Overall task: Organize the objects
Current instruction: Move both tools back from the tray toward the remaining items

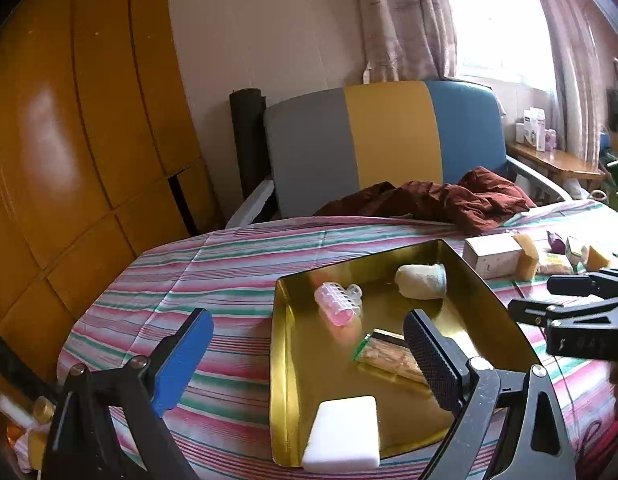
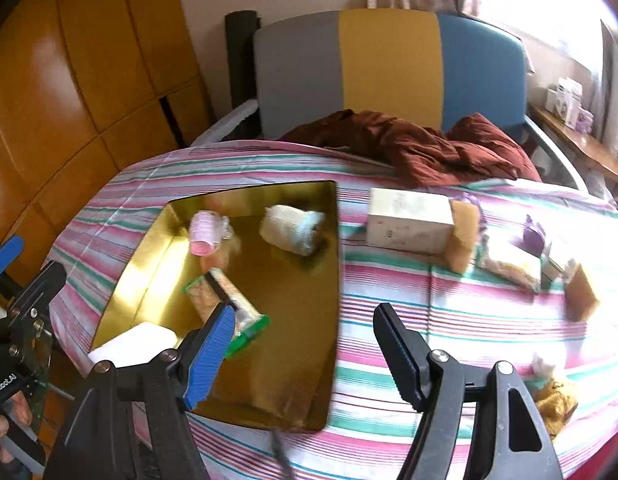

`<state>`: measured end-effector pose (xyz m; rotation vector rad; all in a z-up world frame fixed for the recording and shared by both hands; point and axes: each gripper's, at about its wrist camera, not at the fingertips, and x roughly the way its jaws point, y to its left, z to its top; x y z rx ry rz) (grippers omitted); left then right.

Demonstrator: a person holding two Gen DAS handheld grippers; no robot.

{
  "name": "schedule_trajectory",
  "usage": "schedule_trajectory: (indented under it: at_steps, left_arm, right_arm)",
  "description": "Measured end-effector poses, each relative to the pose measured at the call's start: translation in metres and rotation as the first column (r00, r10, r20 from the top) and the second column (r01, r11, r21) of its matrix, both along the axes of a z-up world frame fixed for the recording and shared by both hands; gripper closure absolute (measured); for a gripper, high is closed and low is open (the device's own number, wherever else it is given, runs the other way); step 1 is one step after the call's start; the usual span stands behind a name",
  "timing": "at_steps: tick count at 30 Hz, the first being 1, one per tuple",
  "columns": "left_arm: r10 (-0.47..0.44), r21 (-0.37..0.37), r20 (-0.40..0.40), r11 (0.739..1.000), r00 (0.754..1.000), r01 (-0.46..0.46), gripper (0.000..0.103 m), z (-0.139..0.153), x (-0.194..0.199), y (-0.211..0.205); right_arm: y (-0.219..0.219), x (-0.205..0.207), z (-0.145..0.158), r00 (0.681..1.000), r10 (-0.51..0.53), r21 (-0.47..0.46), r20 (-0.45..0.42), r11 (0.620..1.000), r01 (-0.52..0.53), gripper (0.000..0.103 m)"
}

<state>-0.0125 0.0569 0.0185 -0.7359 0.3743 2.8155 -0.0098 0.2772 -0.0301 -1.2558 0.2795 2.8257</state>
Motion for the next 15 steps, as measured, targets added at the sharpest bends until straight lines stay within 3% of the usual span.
schedule_trajectory:
  at_steps: [15]
  left_arm:
    - [-0.084,-0.066,0.024,0.994,0.996,0.085,0.004,-0.011,0.004,0.037]
  right_arm:
    - [0.085,0.020,-0.006,0.980,-0.200,-0.017,0.018,0.980,0.200,0.030]
